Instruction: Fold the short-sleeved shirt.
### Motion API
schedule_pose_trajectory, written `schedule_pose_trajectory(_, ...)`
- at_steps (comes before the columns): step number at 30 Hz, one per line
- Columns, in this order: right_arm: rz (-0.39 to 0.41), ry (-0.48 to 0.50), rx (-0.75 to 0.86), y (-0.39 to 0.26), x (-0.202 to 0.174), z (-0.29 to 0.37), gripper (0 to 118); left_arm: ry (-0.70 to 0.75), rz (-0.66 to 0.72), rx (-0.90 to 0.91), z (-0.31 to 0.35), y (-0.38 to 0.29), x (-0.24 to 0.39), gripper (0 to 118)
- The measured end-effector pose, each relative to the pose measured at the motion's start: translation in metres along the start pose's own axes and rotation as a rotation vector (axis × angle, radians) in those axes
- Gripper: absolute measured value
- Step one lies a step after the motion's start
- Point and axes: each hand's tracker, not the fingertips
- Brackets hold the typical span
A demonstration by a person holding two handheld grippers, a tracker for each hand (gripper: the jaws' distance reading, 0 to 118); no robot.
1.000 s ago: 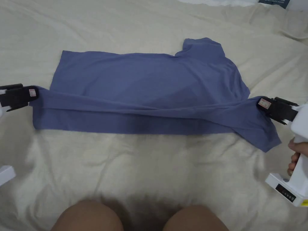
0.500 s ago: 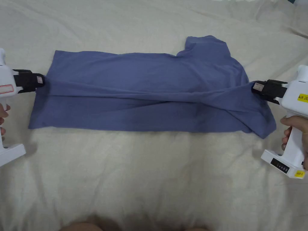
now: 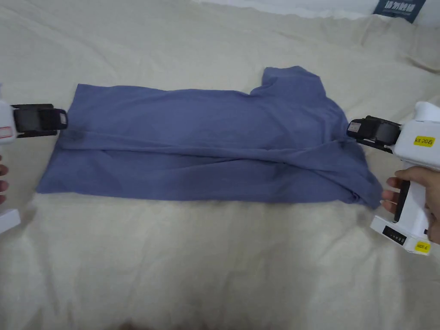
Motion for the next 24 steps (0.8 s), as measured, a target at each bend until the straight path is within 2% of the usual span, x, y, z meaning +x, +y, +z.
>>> schedule_pose_trajectory(2, 0.017, 0.045, 0.043, -0.001, -0.002, 0.034, 107, -0.005, -0.036, 0.016, 0.031, -0.003, -0.005, 117)
schedule_pose_trajectory(4, 0.070, 0.066, 0.076, -0.014, -0.012, 0.076, 107, 0.001, -0.109, 0.057, 0.077, -0.022, 0.002, 117)
schedule_pose_trajectory(7, 0.123, 0.086, 0.157, -0.072, -0.017, 0.143, 107, -0.031, -0.147, 0.040, 0.139, -0.069, 0.015, 114)
schedule_pose_trajectory(8, 0.128, 0.100, 0.163, -0.092, -0.018, 0.163, 107, -0.054, -0.167, 0.049, 0.159, -0.087, 0.018, 108)
schedule_pose_trajectory(9, 0.127, 0.098, 0.157, -0.116, -0.022, 0.181, 102, -0.069, -0.171, 0.064, 0.178, -0.110, 0.022, 92)
schedule_pose_trajectory(10, 0.129, 0.088, 0.154, -0.141, -0.025, 0.195, 89, -0.056, -0.156, 0.064, 0.193, -0.131, 0.026, 70)
schedule_pose_trajectory(11, 0.154, 0.061, 0.164, -0.164, -0.026, 0.205, 64, -0.054, -0.147, 0.072, 0.209, -0.153, 0.034, 43)
schedule_pose_trajectory(12, 0.177, 0.028, 0.165, -0.184, -0.031, 0.210, 19, -0.041, -0.142, 0.074, 0.217, -0.171, 0.038, 9)
schedule_pose_trajectory(13, 0.204, -0.007, 0.132, -0.204, -0.032, 0.209, 0, -0.017, -0.133, 0.066, 0.223, -0.189, 0.040, 1)
schedule_pose_trajectory(14, 0.213, -0.005, 0.124, -0.223, -0.036, 0.216, 0, 0.007, -0.124, 0.067, 0.226, -0.203, 0.039, 0)
schedule_pose_trajectory(16, 0.169, 0.050, 0.103, -0.225, -0.020, 0.211, 0, -0.048, -0.070, 0.022, 0.228, -0.217, 0.033, 0)
schedule_pose_trajectory(18, 0.155, 0.047, 0.108, -0.229, -0.019, 0.213, 0, -0.032, -0.079, 0.033, 0.227, -0.219, 0.035, 0)
schedule_pose_trajectory(19, 0.149, 0.044, 0.117, -0.227, -0.018, 0.213, 0, -0.024, -0.088, 0.042, 0.218, -0.217, 0.018, 0)
schedule_pose_trajectory(24, 0.118, 0.071, 0.154, -0.209, -0.004, 0.205, 0, -0.043, -0.102, 0.056, 0.192, -0.182, 0.020, 0)
